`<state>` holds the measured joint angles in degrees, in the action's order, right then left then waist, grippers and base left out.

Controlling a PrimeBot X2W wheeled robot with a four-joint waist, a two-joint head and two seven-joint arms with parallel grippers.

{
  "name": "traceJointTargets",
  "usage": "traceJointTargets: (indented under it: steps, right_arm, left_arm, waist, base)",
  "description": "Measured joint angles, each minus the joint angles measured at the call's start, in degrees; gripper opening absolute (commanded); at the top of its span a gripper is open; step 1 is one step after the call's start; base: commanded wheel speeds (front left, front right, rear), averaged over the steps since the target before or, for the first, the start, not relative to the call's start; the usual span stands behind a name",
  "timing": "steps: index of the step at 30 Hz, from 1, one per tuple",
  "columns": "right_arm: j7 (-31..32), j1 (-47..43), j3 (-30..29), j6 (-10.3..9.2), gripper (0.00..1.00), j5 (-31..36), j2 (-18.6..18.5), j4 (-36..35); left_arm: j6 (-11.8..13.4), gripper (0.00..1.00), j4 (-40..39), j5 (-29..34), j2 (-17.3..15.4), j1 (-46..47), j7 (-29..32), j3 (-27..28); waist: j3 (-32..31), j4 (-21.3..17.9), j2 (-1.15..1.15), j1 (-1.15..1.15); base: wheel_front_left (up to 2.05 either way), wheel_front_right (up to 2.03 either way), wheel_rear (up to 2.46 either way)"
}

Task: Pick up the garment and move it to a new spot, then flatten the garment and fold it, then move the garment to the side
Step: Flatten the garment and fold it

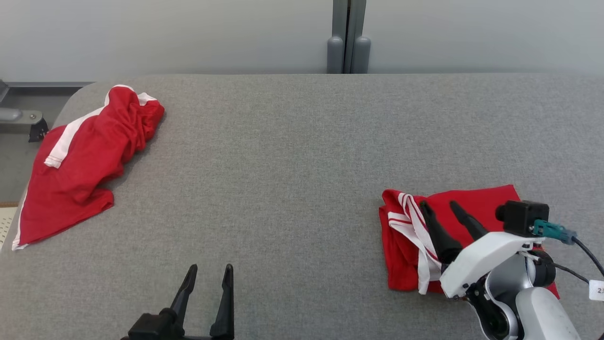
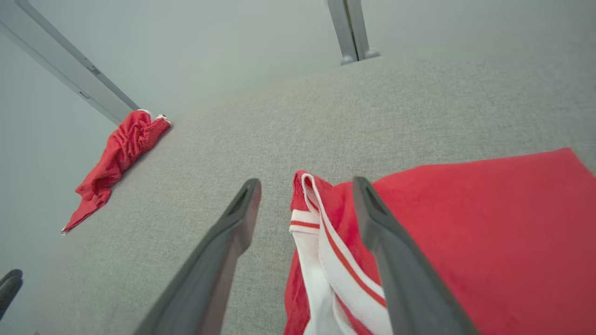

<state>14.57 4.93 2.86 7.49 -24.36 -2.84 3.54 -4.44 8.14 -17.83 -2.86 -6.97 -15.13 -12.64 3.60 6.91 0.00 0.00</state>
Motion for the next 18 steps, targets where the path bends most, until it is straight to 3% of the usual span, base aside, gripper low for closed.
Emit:
traceJointTargets:
  steps: [6,9,14,18]
  right_arm:
    - [-8.0,-4.7,-2.3,0.03,1.0,3.1,-0.8,-7.2]
    - [-12.7,-7.5,-5.7,0.03,1.0,5.9,-3.1,-8.7]
    - [-21.3,-11.8,-11.7,0.0,1.0,13.0,-5.3,-5.7]
    - [-28.3,-13.8,-13.0,0.0,1.0,18.5,-6.3,-1.1]
  left_arm:
    - [0.9,1.0,-0.2,0.6,0.0,-2.0,0.0,0.4]
    - [0.9,1.0,-0.4,1.5,0.0,-2.5,0.0,0.9]
    - [0.9,1.0,-1.2,2.3,0.0,-3.2,0.0,1.6]
    - [0.6,1.0,-2.3,3.2,0.0,-3.3,0.0,2.8]
  waist:
    - [-1.7,-0.3,0.0,0.0]
    - [-2.6,-0.8,0.0,0.0]
    - [-3.8,-2.0,0.0,0.0]
    - [-4.6,-2.3,0.0,0.0]
  base:
    - [0.0,0.0,0.0]
    - [0.0,0.0,0.0]
    - [0.0,0.0,0.0]
    - [0.0,0.0,0.0]
